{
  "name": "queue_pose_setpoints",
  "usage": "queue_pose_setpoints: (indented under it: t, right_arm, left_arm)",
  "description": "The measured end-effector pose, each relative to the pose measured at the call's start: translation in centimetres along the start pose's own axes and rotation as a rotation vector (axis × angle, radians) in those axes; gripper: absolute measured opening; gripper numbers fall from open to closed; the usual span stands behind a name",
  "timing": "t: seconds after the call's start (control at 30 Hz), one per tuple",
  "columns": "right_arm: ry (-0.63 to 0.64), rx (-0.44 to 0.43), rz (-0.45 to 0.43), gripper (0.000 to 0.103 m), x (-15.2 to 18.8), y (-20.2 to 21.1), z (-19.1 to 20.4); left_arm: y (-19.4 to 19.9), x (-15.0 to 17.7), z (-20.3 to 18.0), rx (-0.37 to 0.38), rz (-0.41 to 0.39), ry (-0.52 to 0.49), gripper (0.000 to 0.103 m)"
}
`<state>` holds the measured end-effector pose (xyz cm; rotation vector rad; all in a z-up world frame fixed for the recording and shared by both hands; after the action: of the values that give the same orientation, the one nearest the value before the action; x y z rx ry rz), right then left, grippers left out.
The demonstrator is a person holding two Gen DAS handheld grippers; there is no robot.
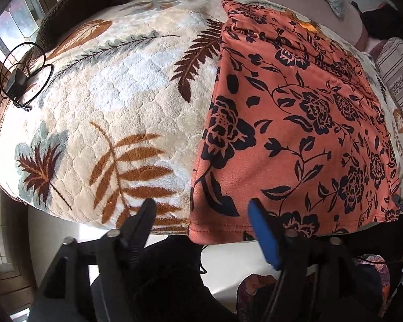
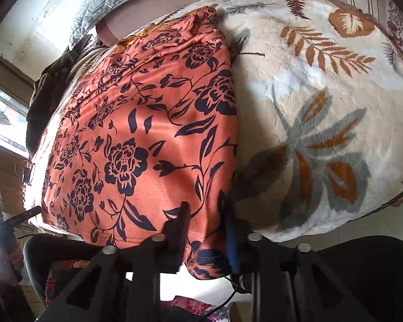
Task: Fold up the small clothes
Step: 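Lower the folded hem onto the shirt and smooth it with both grippers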
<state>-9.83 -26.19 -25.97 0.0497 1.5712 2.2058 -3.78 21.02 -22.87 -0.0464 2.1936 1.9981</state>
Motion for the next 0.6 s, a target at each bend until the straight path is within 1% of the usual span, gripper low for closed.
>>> queue_pose_setpoints:
  t: [0.03,0.07,0.1,0.17,0.2,0.23,0.27,0.3,0.33,0.37,0.43,0.47,0.53,0.6]
  right_arm:
    - [-0.015,-0.016,-0.005,0.074,0.0,-0.2,-0.1]
    - [-0.034,-0.033,-0.023,0.082,0.0,-0.3,-0.3]
    - [-0.048,-0.037,-0.037,0.082,-0.2,-0.6,-0.5]
    - [-0.058,-0.039,-0.028,0.081,-0.5,-1.5,-0.7]
    - [-0.059,-0.039,-0.008,0.079,-0.6,-2.2,-0.8]
    - [-0.063,-0.033,0.027,0.067,-0.6,-3.1,-0.7]
    - [-0.049,0.011,0.038,0.053,-0.5,-3.4,-0.5]
    - [-0.012,0.064,0.029,0.043,-0.5,-3.3,-0.2]
    - [0.031,0.071,0.031,0.020,-0.3,-3.2,0.4]
    - [0.059,0.045,0.031,0.009,-0.2,-2.9,1.0]
    - [0.092,0.043,0.014,0.009,0.0,-2.1,1.8]
    - [0.102,0.036,0.008,0.008,-0.1,-1.6,2.1]
    - [0.097,-0.025,-0.004,0.008,-0.5,-0.5,2.8]
    - [0.094,-0.098,-0.030,0.008,-1.3,1.1,3.6]
  left_arm:
    - [-0.1,-0.1,0.0,0.009,0.000,0.001,0.076]
    - [-0.4,-0.3,-0.1,0.019,0.008,-0.002,0.076]
    - [-0.9,-0.5,-0.2,0.031,0.020,-0.008,0.076]
    - [-2.2,-0.7,-0.3,0.044,0.055,0.006,0.076]
    - [-2.7,-0.7,-0.5,0.053,0.070,0.012,0.067]
    - [-3.1,-0.4,-0.8,0.071,0.078,0.005,0.055]
    - [-3.2,-0.3,-1.2,0.076,0.081,-0.006,0.032]
    - [-3.0,-0.1,-1.5,0.076,0.067,-0.021,0.020]
    - [-2.7,0.0,-1.8,0.082,0.052,-0.038,0.014]
    - [-2.3,0.2,-2.0,0.087,0.041,-0.053,0.009]
    - [-1.6,0.3,-2.0,0.100,0.023,-0.057,0.008]
    - [-1.1,0.1,-1.9,0.124,0.017,-0.050,0.008]
    - [0.3,-0.4,-1.7,0.190,-0.004,-0.031,0.008]
    - [2.1,-1.1,-1.6,0.247,-0.041,-0.022,0.007]
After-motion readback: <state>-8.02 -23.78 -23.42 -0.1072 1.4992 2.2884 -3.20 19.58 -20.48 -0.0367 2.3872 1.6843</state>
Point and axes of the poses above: each gripper's, at about its wrist camera, not at the fingertips, and y roughly against the way its jaws point, z to its left, x to its underside, the point moved 5 cm from there along -y, roughly the way its jaws point, and after that the axes turned 7 degrees about z, right-handed, at the moved point
